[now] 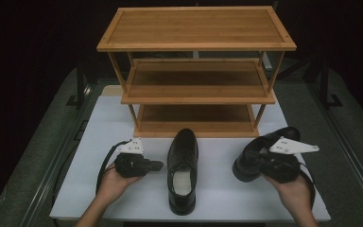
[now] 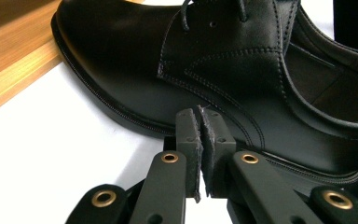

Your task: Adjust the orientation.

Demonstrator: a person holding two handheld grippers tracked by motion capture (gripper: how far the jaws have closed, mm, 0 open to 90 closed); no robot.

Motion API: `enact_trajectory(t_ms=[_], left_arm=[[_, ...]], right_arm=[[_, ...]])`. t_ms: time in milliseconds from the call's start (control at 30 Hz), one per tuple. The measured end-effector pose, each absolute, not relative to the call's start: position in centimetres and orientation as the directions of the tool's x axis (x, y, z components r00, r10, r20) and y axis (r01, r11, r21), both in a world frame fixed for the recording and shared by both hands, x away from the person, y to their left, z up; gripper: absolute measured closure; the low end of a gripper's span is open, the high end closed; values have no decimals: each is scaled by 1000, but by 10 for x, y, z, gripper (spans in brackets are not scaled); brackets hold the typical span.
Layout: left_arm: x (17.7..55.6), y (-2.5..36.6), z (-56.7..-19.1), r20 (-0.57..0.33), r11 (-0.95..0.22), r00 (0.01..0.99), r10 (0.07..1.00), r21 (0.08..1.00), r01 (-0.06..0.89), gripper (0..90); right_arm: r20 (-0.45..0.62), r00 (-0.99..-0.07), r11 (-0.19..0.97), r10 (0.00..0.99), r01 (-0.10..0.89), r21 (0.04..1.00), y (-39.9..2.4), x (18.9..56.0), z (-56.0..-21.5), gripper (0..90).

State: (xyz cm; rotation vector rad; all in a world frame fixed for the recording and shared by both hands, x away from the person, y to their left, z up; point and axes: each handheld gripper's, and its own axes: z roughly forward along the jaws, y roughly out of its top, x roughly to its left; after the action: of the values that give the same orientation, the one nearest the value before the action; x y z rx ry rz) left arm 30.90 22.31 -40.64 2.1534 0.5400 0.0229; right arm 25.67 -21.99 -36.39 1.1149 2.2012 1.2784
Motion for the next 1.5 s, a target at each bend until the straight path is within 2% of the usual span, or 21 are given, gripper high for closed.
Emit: enact_trajectory(t_ms=[67,167,233,267,333,367,433,533,567,600,667,733,900,1033,1500], left_arm=[[308,224,-408,-168,-514,902,397,774,370,809],[307,229,-412,-128,-530,885,447,759,378,614],[307,231,-414,-111,-538,875,472,750,385,480],[307,234,-416,-93,-548,865,493,739,392,480],[307,240,-418,-67,-558,848,526,726,403,358],[307,247,-421,-67,-555,831,553,714,427,264],[307,250,-422,-65,-550,820,568,712,437,240],[307,261,-426,-61,-547,793,607,692,471,129],[306,266,-428,-52,-553,785,618,681,480,60],[306,268,-430,-55,-551,779,624,677,489,60],[304,276,-434,-60,-546,766,640,666,508,0],[301,285,-438,-45,-542,749,661,662,518,0],[294,307,-445,-6,-535,710,704,654,536,0],[292,320,-450,11,-512,693,721,682,522,0],[291,320,-452,12,-508,692,722,688,518,0]], right_arm=[[78,-587,253,806,461,850,-237,259,-361,817],[75,-522,220,850,481,849,-267,268,-359,815],[75,-510,215,857,487,847,-272,271,-359,814],[72,-491,209,868,493,845,-280,275,-360,814],[72,-467,201,881,508,838,-290,282,-362,813],[73,-447,191,891,516,835,-300,290,-366,801],[70,-442,191,894,519,834,-303,293,-367,799],[81,-416,169,906,530,831,-312,303,-372,787],[74,-401,167,913,534,829,-317,310,-374,782],[74,-401,167,913,534,829,-317,310,-374,782],[75,-389,161,918,539,827,-322,316,-376,775],[66,-374,159,925,539,827,-327,322,-376,780],[58,-331,140,942,544,827,-344,337,-384,897],[59,-304,127,951,557,821,-356,347,-392,899],[96,-166,28,981,622,782,-393,379,-423,900]])
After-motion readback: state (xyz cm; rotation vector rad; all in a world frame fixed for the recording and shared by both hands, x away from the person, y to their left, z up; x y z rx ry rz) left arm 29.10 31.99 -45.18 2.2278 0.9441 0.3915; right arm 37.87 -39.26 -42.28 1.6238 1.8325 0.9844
